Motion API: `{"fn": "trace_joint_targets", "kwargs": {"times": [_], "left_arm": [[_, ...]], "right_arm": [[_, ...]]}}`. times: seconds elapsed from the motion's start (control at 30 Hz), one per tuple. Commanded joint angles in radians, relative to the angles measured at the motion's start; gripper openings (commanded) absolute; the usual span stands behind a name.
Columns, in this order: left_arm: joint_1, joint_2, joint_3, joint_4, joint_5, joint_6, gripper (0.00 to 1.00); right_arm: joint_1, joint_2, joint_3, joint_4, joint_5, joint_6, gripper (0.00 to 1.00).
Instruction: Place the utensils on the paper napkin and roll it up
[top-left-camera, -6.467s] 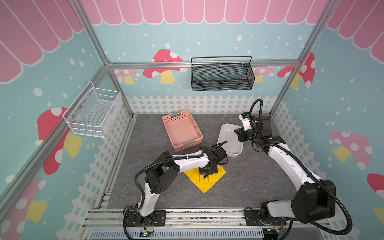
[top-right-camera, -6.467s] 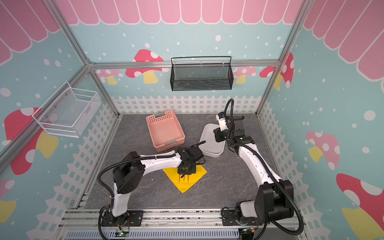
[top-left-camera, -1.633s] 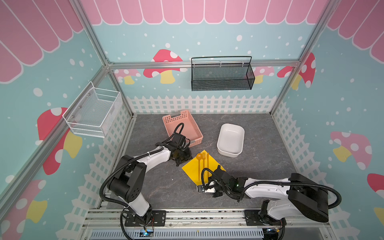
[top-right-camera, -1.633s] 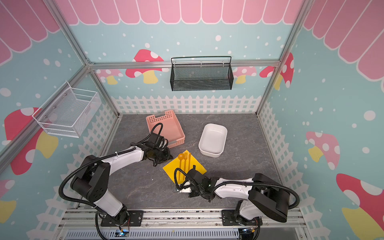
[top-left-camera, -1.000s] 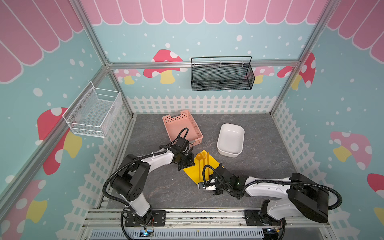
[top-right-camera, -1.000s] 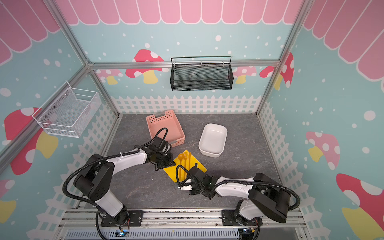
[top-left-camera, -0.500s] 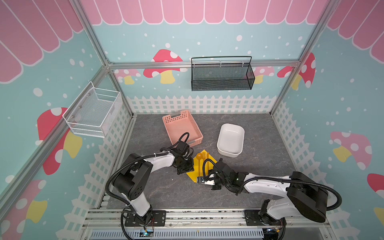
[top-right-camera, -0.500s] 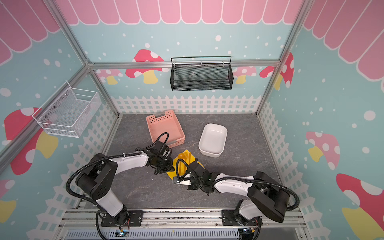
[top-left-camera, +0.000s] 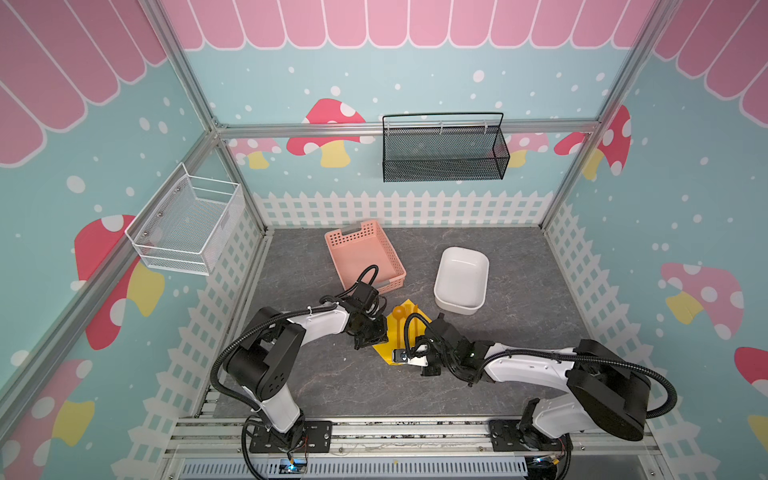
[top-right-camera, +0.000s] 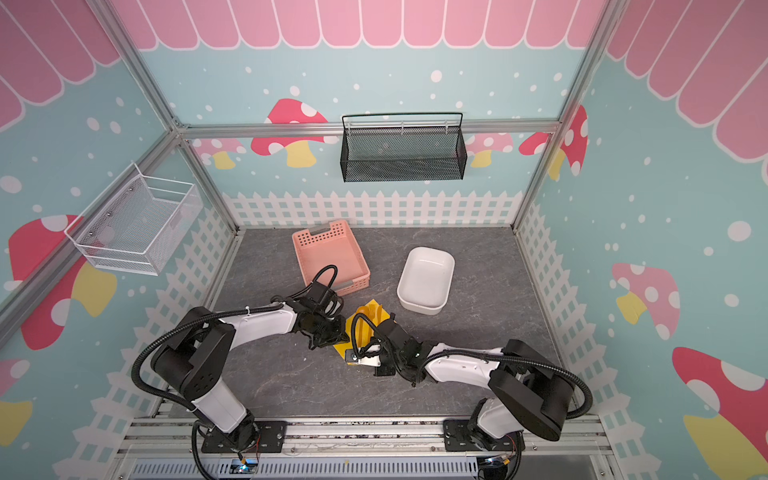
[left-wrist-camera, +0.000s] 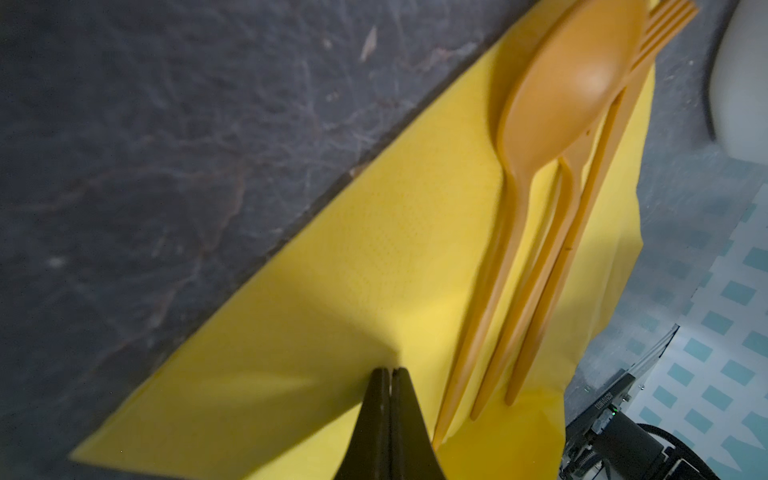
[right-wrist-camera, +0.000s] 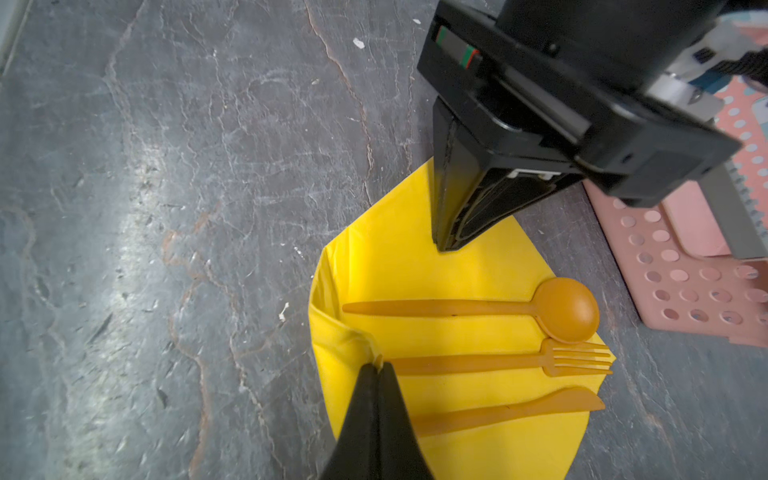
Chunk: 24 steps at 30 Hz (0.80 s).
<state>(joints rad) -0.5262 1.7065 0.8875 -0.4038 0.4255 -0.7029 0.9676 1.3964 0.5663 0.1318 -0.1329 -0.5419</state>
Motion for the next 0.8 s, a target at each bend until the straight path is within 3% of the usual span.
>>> {"fn": "trace_joint_targets", "kwargs": {"times": [0.0,0.77], "left_arm": [[-0.003,-0.009,-0.021,0.007,0.006,0.012,0.02],[-0.011,-0.072,-0.048,-0.02,0.047,0.023,0.02]], "right_arm": [[-0.013,0.024,0.029,0.021,-0.03,-0.027,0.0],[-0.103,0.101,0.069,0.048,-0.07,0.007,0.0]]}}
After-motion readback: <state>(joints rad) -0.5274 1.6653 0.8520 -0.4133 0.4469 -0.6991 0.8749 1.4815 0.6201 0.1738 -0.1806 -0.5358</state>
